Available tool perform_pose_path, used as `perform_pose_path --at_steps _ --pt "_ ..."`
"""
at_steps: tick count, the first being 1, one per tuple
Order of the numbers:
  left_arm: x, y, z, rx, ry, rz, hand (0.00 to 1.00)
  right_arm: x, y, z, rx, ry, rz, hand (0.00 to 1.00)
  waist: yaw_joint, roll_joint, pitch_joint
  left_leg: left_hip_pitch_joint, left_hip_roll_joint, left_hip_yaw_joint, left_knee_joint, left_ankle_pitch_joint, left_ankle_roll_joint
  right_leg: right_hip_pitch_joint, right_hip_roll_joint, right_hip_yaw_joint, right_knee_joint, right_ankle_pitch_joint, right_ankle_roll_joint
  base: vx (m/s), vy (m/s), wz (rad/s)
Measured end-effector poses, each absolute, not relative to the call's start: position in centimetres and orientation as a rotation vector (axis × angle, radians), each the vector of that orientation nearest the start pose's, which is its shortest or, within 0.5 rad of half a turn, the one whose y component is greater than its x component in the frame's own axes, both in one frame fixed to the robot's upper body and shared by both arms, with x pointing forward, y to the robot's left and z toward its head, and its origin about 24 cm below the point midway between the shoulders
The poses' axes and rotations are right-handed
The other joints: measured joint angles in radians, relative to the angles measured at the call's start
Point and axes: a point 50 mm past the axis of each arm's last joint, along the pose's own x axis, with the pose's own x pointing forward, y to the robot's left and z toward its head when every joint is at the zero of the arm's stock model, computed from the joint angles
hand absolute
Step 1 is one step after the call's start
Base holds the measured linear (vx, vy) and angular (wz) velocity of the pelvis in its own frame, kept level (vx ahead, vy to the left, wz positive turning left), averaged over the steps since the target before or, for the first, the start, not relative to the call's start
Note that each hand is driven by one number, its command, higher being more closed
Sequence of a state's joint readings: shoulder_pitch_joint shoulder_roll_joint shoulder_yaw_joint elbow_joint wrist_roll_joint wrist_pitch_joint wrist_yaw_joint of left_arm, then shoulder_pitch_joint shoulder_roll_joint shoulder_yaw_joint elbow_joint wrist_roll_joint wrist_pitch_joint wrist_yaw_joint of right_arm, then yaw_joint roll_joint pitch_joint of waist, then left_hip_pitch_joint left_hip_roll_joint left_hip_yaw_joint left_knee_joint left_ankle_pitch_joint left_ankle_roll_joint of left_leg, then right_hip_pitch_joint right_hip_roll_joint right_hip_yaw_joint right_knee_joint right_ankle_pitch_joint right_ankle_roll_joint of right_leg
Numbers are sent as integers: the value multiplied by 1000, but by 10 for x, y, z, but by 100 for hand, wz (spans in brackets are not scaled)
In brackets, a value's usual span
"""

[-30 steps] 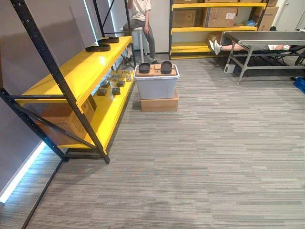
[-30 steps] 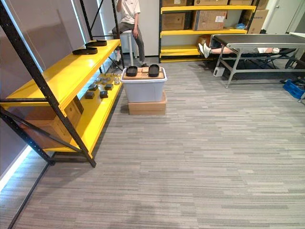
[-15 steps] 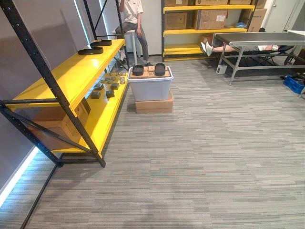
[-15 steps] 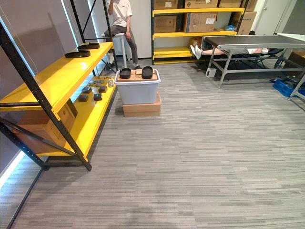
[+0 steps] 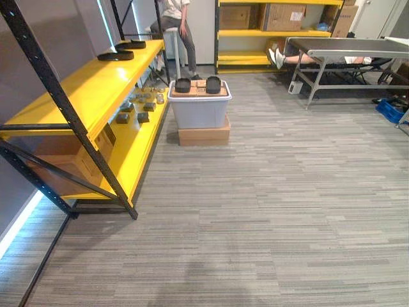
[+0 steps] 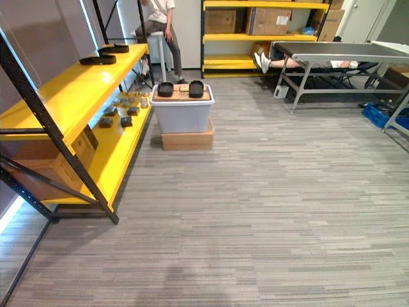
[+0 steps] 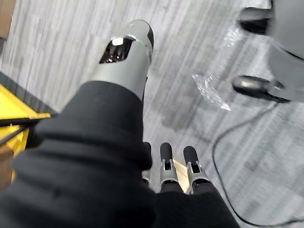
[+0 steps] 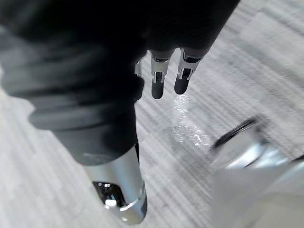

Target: Walk over and take plastic housings, then place them on the shelf

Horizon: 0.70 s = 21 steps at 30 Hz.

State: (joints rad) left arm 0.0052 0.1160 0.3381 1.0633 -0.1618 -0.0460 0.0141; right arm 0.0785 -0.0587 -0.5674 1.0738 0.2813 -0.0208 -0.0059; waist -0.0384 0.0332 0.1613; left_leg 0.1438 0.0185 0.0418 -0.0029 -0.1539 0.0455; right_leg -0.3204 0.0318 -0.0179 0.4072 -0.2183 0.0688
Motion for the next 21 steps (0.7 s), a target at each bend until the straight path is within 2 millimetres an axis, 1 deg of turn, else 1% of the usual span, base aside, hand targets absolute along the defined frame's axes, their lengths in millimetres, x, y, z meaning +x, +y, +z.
perform_pose_path --at_steps 1,2,3,4,5,6,7,8,9,10,11,13,14,15,16,17,18,19,20,21 --pt "135 235 -143 -196 927 449 0 59 -237 -162 470 1027 -748 0 -17 2 6 4 19 -38 0 -17 -12 -16 6 7 -98 39 -23 368 -149 86" --pt "147 234 -139 -204 897 444 0 43 -238 -163 467 1056 -777 0 -26 -3 9 18 31 -67 0 -41 -27 -16 1 9 -157 98 -32 404 -179 85" --pt "149 234 -138 -208 888 447 0 35 -239 -164 468 1068 -793 0 -31 -7 5 32 38 -76 1 -57 -35 -16 -6 2 -157 129 -35 491 -247 62" --pt "148 234 -138 -216 884 461 0 25 -241 -164 455 1088 -808 0 -39 -7 -1 65 59 -78 21 -82 -60 -7 -3 -33 -103 167 -58 701 -345 38" --pt "148 235 -138 -219 875 470 0 21 -239 -165 447 1101 -806 0 -39 -8 0 48 69 -62 130 -104 -93 3 1 -52 -49 142 -103 606 -297 29" --pt "146 234 -138 -232 875 482 0 22 -238 -165 445 1100 -801 0 -39 -9 0 18 72 -51 223 -110 -103 23 1 -55 -39 126 -114 751 -307 26" --pt "141 231 -140 -274 870 517 0 27 -238 -163 435 1076 -788 0 -37 4 11 -96 98 -31 580 -96 -126 110 16 -65 -54 84 -142 614 -201 17" --pt "137 230 -141 -297 864 537 0 31 -241 -161 426 1058 -782 0 -28 15 17 -177 131 -38 814 -53 -171 168 41 -69 -77 66 -163 740 -228 7" --pt "132 230 -141 -306 864 549 0 35 -242 -160 421 1041 -774 0 -19 24 18 -225 149 -41 947 -41 -190 214 57 -66 -96 56 -173 494 -113 -19" --pt "126 233 -142 -305 867 566 0 43 -241 -158 409 1024 -748 0 -5 26 20 -279 170 -32 1085 -40 -190 276 78 -49 -129 43 -193 598 -76 -51" --pt "114 236 -144 -304 884 595 0 58 -241 -155 383 986 -700 0 25 19 19 -371 182 -4 1182 -50 -171 370 91 -5 -195 33 -208 684 -56 -75" --pt "102 233 -148 -318 914 612 0 75 -244 -150 372 934 -683 0 64 15 20 -456 178 43 1137 -70 -140 439 84 63 -253 28 -213 597 -5 -92" --pt "91 230 -152 -325 942 617 0 90 -245 -146 365 903 -660 0 84 13 21 -523 165 59 1047 -89 -116 485 72 111 -295 23 -211 550 76 -114" --pt "78 226 -155 -333 976 624 0 102 -245 -143 359 873 -639 0 111 6 24 -580 152 71 911 -93 -107 530 48 155 -327 7 -207 561 104 -112" --pt "73 223 -157 -341 988 623 0 107 -245 -141 352 861 -630 0 123 0 26 -597 146 84 817 -90 -110 549 33 176 -333 -8 -200 588 161 -97" --pt "64 217 -160 -356 1016 622 0 112 -248 -138 337 843 -624 0 136 -11 25 -627 137 123 600 -65 -120 588 0 201 -351 -45 -188 610 213 -65" --pt "56 214 -161 -363 1035 627 0 113 -251 -137 318 841 -624 0 140 -17 16 -661 140 168 453 -38 -128 625 -24 209 -362 -92 -177 633 233 -49" --pt "52 216 -162 -356 1046 631 0 110 -252 -138 315 850 -633 0 139 -24 14 -674 136 191 435 -2 -103 652 -39 216 -365 -108 -176 686 250 -36" --pt "42 218 -163 -350 1074 642 0 101 -250 -143 324 888 -647 0 145 -47 -18 -671 114 201 465 109 -24 668 -65 233 -335 -122 -174 779 265 -23" --pt "39 224 -162 -335 1078 652 0 94 -246 -147 338 917 -654 0 143 -77 -45 -657 75 189 472 146 34 616 -91 236 -186 -116 -144 818 269 -11"
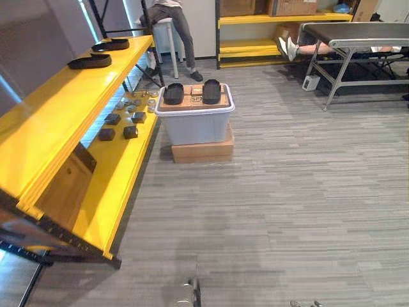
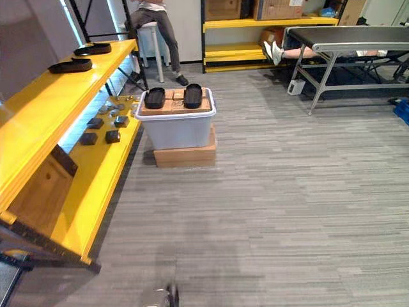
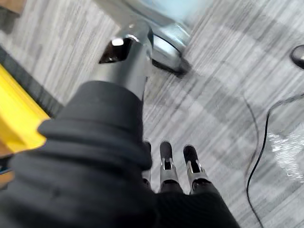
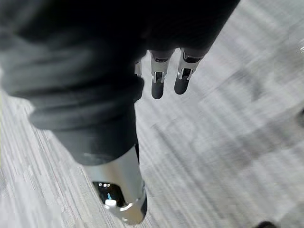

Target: Walk over and take plastic housings, then place them on the shelf

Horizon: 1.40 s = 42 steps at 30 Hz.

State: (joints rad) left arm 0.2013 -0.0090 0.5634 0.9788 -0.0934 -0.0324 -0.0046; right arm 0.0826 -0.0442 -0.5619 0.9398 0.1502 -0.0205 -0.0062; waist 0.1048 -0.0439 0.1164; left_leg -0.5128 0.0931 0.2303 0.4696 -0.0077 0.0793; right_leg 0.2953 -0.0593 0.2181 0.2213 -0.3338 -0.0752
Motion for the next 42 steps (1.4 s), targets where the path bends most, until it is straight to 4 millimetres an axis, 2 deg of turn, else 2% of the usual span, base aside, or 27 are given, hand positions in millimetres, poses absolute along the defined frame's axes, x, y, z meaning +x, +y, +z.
perform_pose_path --at_steps 1,2,3,4,6,7,8,11,13,14,15,17,19,20,22,23,24,26,27,28,29,32,33,35,38,40,42 --pt "39 228 -162 -326 1076 656 0 91 -244 -149 358 928 -666 0 -4 -12 -2 25 -20 0 0 0 22 -19 -6 3 82 23 40 885 282 19" --pt "39 236 -161 -308 1078 661 0 83 -240 -154 404 955 -697 0 -15 -45 2 97 -56 0 -2 -14 48 -45 -8 12 245 134 171 725 208 29" --pt "38 239 -160 -300 1083 663 0 78 -238 -156 423 974 -712 0 -19 -52 1 142 -69 -9 -3 -20 56 -59 3 18 328 236 261 928 219 49" --pt "44 239 -160 -294 1073 649 0 63 -235 -160 435 1013 -735 0 -32 -45 1 235 -79 -43 -29 -64 61 -115 41 13 506 489 352 906 152 38" --pt "55 236 -159 -293 1060 620 0 64 -233 -160 422 1017 -704 0 -42 -39 5 381 -89 -66 -91 -106 58 -308 46 -68 865 484 343 1062 103 44" --pt "79 230 -157 -308 1015 587 0 53 -232 -162 411 1040 -697 0 -70 -18 8 545 -89 -122 -190 -128 54 -470 18 -182 992 343 272 918 15 77" --pt "89 228 -155 -313 993 575 0 47 -232 -162 409 1046 -703 0 -81 -13 5 594 -84 -143 -226 -131 53 -518 7 -209 978 295 245 784 -33 107" --pt "130 224 -144 -324 889 535 0 31 -233 -162 404 1067 -727 0 -125 4 6 739 -29 -235 -305 -215 9 -699 -3 -249 683 191 226 718 -181 94" --pt "140 225 -140 -336 858 547 0 20 -233 -163 405 1089 -747 0 -143 5 6 826 5 -261 -315 -267 -7 -727 -16 -271 335 210 210 1112 -422 76" --pt "139 223 -141 -352 858 564 0 11 -236 -162 399 1107 -764 0 -149 13 1 888 27 -262 -319 -289 -34 -723 -23 -299 263 336 125 1050 -406 39" --pt "134 214 -145 -382 879 570 0 17 -244 -160 401 1079 -782 0 -148 76 -7 884 78 -257 -279 -257 -60 -720 12 -333 336 268 66 1003 -383 35" --pt "135 217 -143 -396 863 593 0 26 -246 -159 413 1048 -781 0 -140 83 -3 850 83 -266 -139 -135 -111 -695 11 -362 418 166 27 714 -283 13" --pt "126 221 -145 -410 868 635 0 31 -247 -157 415 1022 -777 0 -136 88 8 750 92 -327 174 47 -241 -563 38 -373 362 80 12 717 -289 11" --pt "120 220 -146 -416 872 645 0 35 -249 -156 420 1007 -779 0 -132 111 10 617 108 -347 477 50 -310 -467 75 -384 302 62 3 572 -149 6" --pt "104 225 -149 -403 899 672 0 38 -244 -157 436 1012 -769 0 -121 107 18 450 162 -266 741 6 -303 -309 117 -388 178 57 -7 555 -104 -3" --pt "90 225 -153 -394 933 681 0 38 -238 -159 446 1025 -755 0 -108 90 13 367 185 -167 741 -50 -253 -222 116 -368 95 58 -6 537 -73 -36" --pt "75 223 -156 -394 975 687 0 43 -236 -159 444 1020 -735 0 -87 73 8 300 193 -82 654 -124 -206 -154 105 -340 28 61 -1 534 -54 -47" --pt "56 219 -161 -401 1033 704 0 61 -235 -157 443 987 -706 0 -66 69 22 258 178 25 360 -193 -176 -66 77 -293 -48 67 20 649 53 -66" --pt "50 218 -163 -403 1051 708 0 62 -235 -156 442 982 -706 0 -60 67 22 262 156 49 219 -187 -162 -47 65 -279 -61 65 32 706 146 -80" --pt "44 217 -164 -397 1074 707 0 73 -233 -154 434 958 -684 0 -51 54 25 289 102 60 39 -108 -84 -23 40 -249 -61 44 69 607 139 -63" --pt "40 220 -164 -370 1087 692 0 79 -226 -153 415 953 -637 0 -48 26 6 342 61 79 -32 -108 -84 -19 -3 -246 -43 59 83 607 136 -36" --pt "58 229 -160 -310 1047 638 0 101 -228 -142 362 873 -584 0 -64 21 -2 414 36 86 -129 -116 -84 -94 -9 -237 136 131 111 541 147 7" --pt "64 230 -158 -284 1041 608 0 117 -229 -133 310 817 -546 0 -69 24 4 474 28 88 -202 -114 -84 -176 -13 -235 325 162 168 506 121 -2" --pt "74 232 -156 -233 1035 550 0 135 -229 -118 203 739 -480 0 -101 36 17 548 36 71 -265 -111 -87 -279 -3 -238 493 81 163 556 13 18" --pt "97 237 -149 -182 975 524 0 156 -229 -81 24 558 -414 0 -115 41 17 585 71 37 -294 -110 -92 -450 0 -251 383 20 122 390 -155 34" --pt "100 244 -146 -163 942 532 0 163 -230 -59 -87 450 -405 0 -127 -2 10 597 40 15 -292 -120 -125 -476 -44 -206 128 226 136 389 -253 50" --pt "93 227 -152 -203 977 519 0 173 -244 -39 -215 367 -407 0 -119 52 18 601 82 -20 -302 -136 -158 -453 -4 -222 128 199 131 343 -222 6"
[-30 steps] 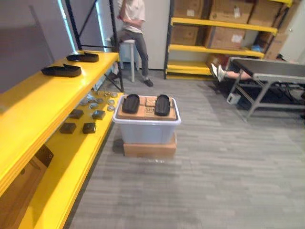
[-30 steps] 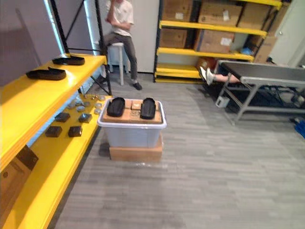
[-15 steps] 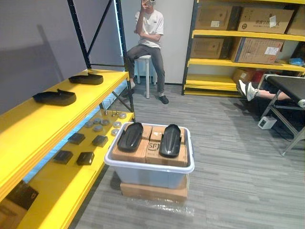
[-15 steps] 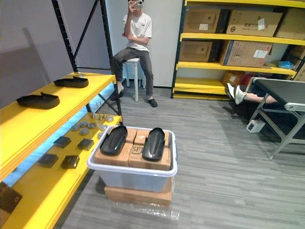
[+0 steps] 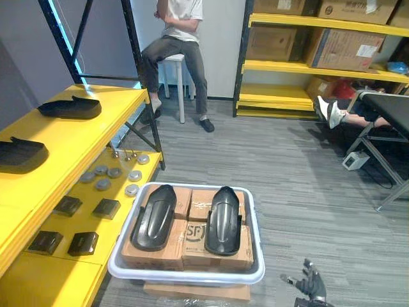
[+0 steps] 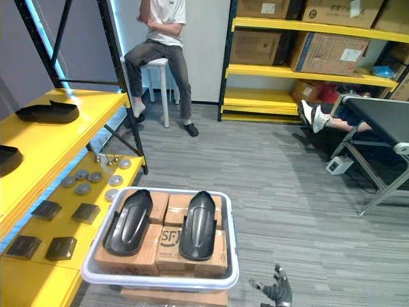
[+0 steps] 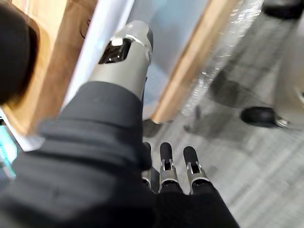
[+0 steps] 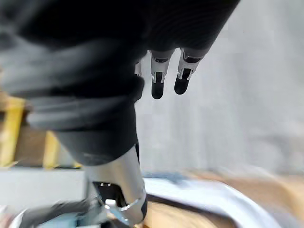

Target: Walk over and take plastic housings, then place them on the shelf

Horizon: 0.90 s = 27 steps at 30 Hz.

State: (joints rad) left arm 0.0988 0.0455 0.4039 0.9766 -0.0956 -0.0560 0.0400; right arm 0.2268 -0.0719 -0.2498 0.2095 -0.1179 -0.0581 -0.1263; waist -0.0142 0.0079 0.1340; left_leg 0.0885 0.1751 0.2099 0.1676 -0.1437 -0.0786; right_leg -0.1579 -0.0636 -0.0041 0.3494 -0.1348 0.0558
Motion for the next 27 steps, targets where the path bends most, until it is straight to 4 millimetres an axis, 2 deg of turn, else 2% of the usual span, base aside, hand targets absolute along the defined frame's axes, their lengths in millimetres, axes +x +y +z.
perform_pose_path --at_steps 1,2,3,6,8,12,17,21,27 --pt "93 225 -153 -208 979 518 0 179 -245 -32 -240 332 -410 0 7 10 10 -1 -3 -8 -15 -1 -4 0 7 5 -12 2 -3 249 -126 -20" --pt "95 221 -153 -213 977 515 0 194 -247 -16 -264 254 -420 0 4 26 37 -24 -16 -34 -33 12 -10 -2 18 -1 -26 3 -5 132 -70 -7" --pt "97 221 -153 -209 974 510 0 201 -248 -10 -274 224 -425 0 3 29 49 -44 -17 -33 -26 13 -14 -8 21 -7 -28 3 -6 119 -66 13" --pt "108 215 -151 -180 955 469 0 232 -241 19 -270 88 -427 0 14 26 103 -112 -20 -73 15 17 -19 -33 14 -29 -65 17 -24 89 -6 20" --pt "128 209 -146 -162 915 434 0 259 -231 45 -275 -28 -425 0 32 24 170 -170 -30 -94 68 17 -21 -40 1 -40 -99 42 -21 10 52 20" --pt "152 203 -137 -135 853 387 0 288 -211 74 -285 -145 -393 0 53 25 228 -239 -55 -128 132 16 -20 -53 -27 -50 -125 63 -8 -25 62 16" --pt "168 200 -131 -110 818 362 0 303 -200 80 -279 -159 -390 0 58 25 265 -290 -71 -153 146 15 -19 -85 -44 -65 -134 89 -5 -16 70 15" --pt "177 201 -127 -86 797 351 0 310 -192 71 -295 -107 -379 0 64 27 283 -312 -75 -154 146 15 -17 -99 -52 -65 -149 110 -2 -32 68 1" --pt "186 201 -123 -90 775 386 0 305 -183 53 -331 10 -432 0 79 29 297 -348 -82 -163 146 15 -17 -130 -58 -66 -153 116 -1 -60 51 3"
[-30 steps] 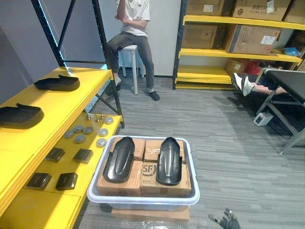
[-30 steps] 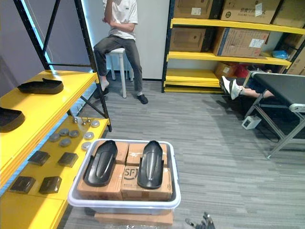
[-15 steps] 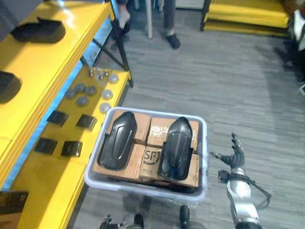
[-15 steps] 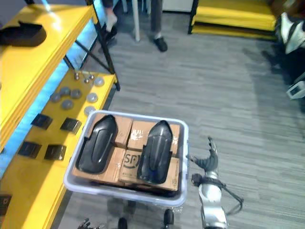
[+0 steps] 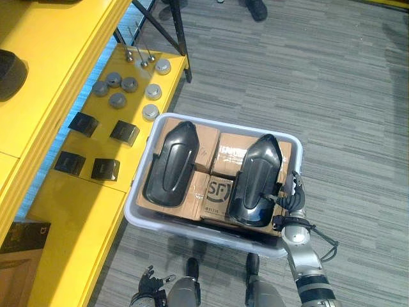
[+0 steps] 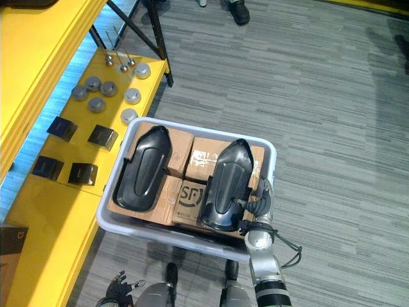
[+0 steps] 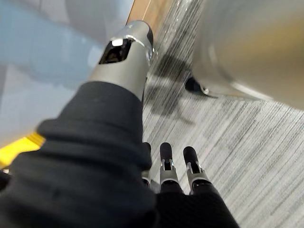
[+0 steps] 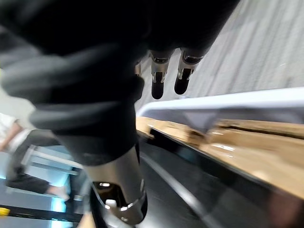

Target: Walk over and take plastic housings, then place them on the shelf

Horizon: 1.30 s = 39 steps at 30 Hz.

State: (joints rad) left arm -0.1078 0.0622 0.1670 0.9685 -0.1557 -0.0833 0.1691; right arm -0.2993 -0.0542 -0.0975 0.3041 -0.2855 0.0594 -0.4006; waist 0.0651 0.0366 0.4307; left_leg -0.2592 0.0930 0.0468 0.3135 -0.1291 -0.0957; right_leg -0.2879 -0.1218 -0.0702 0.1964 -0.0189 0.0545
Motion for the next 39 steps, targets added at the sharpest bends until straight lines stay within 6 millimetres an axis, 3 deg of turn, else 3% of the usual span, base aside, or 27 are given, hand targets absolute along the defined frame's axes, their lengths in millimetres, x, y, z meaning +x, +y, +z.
perform_pose_path --at_steps 1,7,10,19,24,28,31,37,39 --pt "186 201 -123 -90 775 388 0 305 -183 51 -330 24 -434 100 0 0 4 -2 0 -1 0 0 0 -2 0 0 0 1 1 -109 22 4" --pt "185 201 -124 -104 782 414 0 305 -183 31 -371 154 -462 100 2 11 16 -44 11 -14 -2 -15 25 -48 19 0 1 22 3 -143 16 -1" --pt "186 201 -123 -103 778 415 0 319 -192 30 -367 207 -492 100 6 13 17 -59 11 -14 3 -12 30 -63 17 3 5 36 6 -162 17 0" --pt "194 192 -119 -103 738 370 0 360 -237 71 -491 190 -505 100 16 37 28 -67 3 -31 4 11 32 -61 11 -16 6 50 4 -49 7 6" --pt "200 195 -111 -128 681 377 0 362 -237 77 -626 155 -431 100 11 47 32 -14 -2 -46 -18 23 31 -5 9 -26 -1 49 4 5 5 9" --pt "203 204 -97 -145 580 376 0 347 -234 71 -785 96 -344 100 6 48 28 65 -8 -55 -58 37 32 76 3 -51 -27 49 4 -25 2 15" --pt "200 208 -84 -174 503 372 0 327 -241 54 -854 125 -310 100 -1 46 -22 92 -21 -78 -106 59 35 107 -7 -74 -51 49 5 -23 3 25" --pt "199 222 -27 -167 226 381 0 305 -249 56 -966 73 -292 100 -1 36 -146 168 -23 -79 -160 65 37 192 -5 -83 -116 59 14 49 11 4" --pt "208 223 3 -164 89 369 0 302 -248 63 -998 29 -282 100 -1 28 -189 188 -24 -83 -175 65 38 220 -5 -89 -143 65 17 90 17 5"
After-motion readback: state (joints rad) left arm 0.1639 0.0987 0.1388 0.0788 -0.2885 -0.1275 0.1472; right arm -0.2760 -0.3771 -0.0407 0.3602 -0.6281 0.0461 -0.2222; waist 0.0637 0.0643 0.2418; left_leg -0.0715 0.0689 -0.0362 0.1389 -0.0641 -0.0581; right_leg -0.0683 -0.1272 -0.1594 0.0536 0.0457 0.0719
